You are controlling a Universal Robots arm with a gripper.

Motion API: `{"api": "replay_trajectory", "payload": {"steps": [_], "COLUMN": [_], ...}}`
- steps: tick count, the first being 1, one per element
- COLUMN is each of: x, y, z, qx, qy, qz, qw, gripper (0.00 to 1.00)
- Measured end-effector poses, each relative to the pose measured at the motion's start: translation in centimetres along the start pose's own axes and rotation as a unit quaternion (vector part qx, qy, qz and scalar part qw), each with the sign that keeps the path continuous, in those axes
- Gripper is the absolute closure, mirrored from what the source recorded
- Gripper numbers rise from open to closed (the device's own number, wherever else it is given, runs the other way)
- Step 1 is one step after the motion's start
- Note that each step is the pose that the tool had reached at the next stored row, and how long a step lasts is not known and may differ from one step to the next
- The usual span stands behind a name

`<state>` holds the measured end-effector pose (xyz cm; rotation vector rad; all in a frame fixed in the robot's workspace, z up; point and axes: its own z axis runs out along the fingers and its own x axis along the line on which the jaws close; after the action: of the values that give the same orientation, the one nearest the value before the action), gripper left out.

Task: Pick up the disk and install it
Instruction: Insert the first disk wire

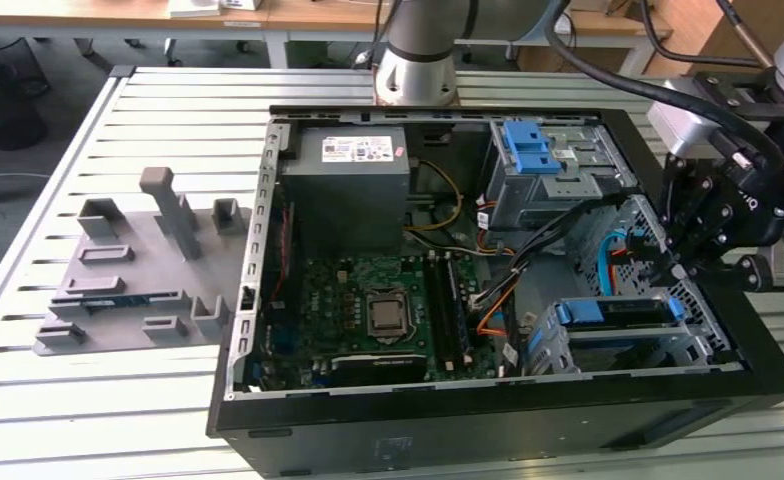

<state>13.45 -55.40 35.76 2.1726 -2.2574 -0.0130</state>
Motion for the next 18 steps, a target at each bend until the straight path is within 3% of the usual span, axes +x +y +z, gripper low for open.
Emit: {"api": "replay_trajectory", "payload": {"steps": [6,18], "x": [-0.35,-1.45], "y": [-0.32,-0.31], "z": [-0.08,-0.41], "qx": [0.0,0.0004], "qy": [0.0,-0.0002], "qz": [0.0,0.011], "qw": [1.0,0.9999], "gripper": [0.89,0.89]}}
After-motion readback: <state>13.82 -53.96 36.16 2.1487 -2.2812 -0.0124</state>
